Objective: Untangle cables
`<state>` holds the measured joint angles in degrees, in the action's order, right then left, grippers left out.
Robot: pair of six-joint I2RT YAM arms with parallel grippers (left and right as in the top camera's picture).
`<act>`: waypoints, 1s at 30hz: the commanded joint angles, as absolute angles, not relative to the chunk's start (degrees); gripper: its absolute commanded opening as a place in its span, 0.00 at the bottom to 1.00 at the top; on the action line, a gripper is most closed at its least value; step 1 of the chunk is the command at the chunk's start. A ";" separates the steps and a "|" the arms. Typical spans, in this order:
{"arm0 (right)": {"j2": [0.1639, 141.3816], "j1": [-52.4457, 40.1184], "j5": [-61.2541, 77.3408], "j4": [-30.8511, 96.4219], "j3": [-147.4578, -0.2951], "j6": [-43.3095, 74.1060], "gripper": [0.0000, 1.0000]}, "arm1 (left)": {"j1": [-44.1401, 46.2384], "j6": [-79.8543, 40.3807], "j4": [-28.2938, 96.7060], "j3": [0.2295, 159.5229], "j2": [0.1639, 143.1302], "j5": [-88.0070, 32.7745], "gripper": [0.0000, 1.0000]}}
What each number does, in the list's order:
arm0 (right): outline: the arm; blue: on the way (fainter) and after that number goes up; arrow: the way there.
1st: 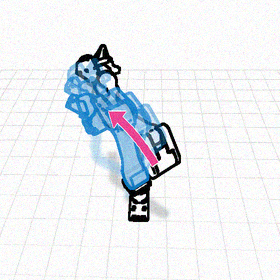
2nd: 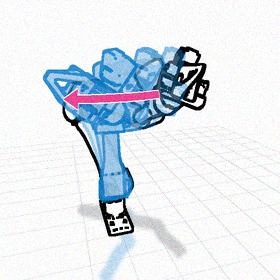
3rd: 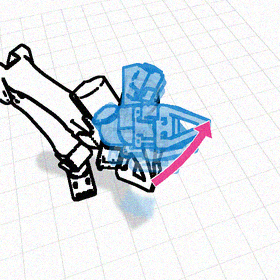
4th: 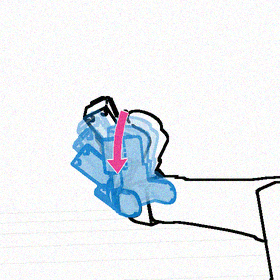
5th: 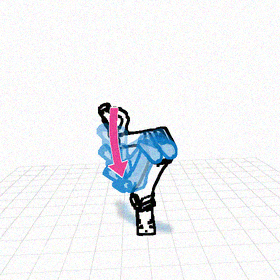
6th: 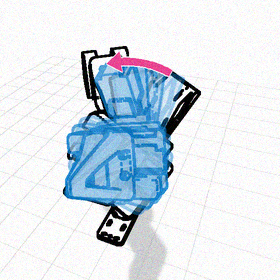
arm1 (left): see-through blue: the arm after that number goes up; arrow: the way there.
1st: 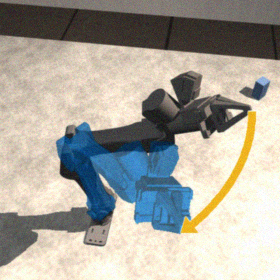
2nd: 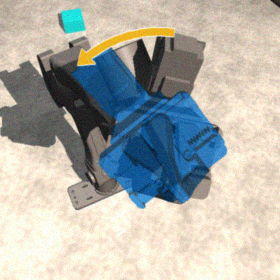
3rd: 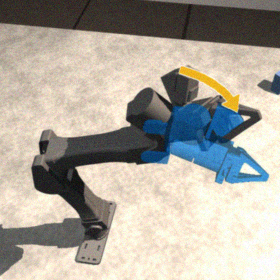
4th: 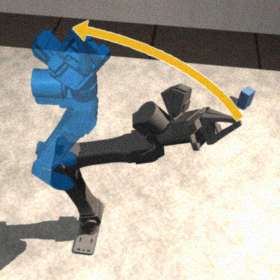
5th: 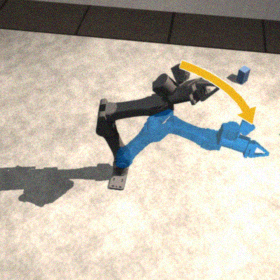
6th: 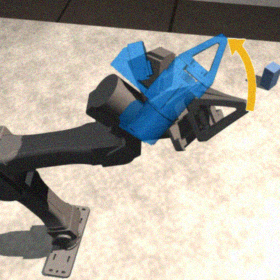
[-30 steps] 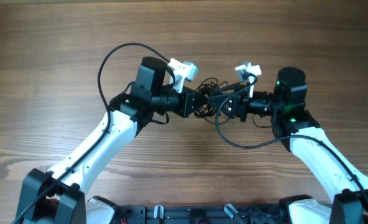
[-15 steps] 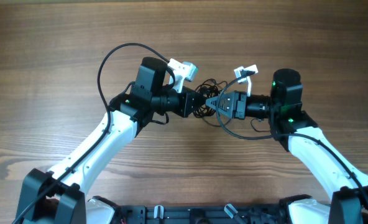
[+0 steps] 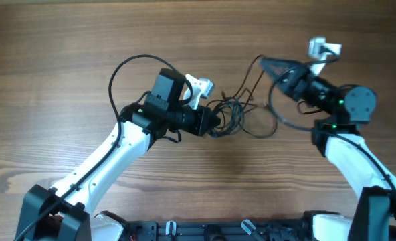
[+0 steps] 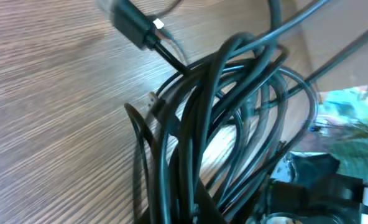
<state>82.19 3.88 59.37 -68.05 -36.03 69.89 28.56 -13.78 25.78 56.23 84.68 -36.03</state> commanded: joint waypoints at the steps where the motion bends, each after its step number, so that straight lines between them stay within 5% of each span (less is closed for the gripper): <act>1: 81.67 12.53 54.04 -64.55 -37.21 70.43 0.28 | 29.04 -12.45 30.06 55.88 84.14 -26.85 0.04; 9: 81.67 7.57 68.82 -24.73 -37.21 38.28 0.43 | 29.10 -10.41 19.07 55.88 84.12 -25.65 0.04; 14: 82.21 -6.96 52.27 -11.84 -37.17 36.03 0.43 | 29.15 -9.19 18.17 55.88 84.12 -25.63 0.04; 18: 82.30 -13.10 48.10 -11.44 -37.17 38.37 0.37 | 29.15 -9.19 18.17 55.88 84.12 -25.67 0.05; 19: 82.30 -14.20 46.78 -11.51 -37.17 38.39 0.29 | 29.15 -9.17 18.17 55.88 84.12 -26.09 0.05; 20: 82.30 -14.41 45.32 -11.55 -37.17 38.35 0.11 | 29.21 -9.17 18.20 55.88 84.12 -26.09 0.05; 21: 82.30 -13.91 43.24 -11.57 -37.17 37.78 0.04 | 29.19 -9.19 18.22 55.88 84.12 -25.32 0.04; 26: 82.17 3.86 45.95 -9.08 -37.17 36.32 0.04 | 25.96 -18.31 24.43 55.88 84.12 -6.26 0.04; 30: 82.17 10.15 43.72 -2.87 -37.17 33.52 0.04 | 23.40 -28.05 21.41 55.88 84.14 -5.39 0.04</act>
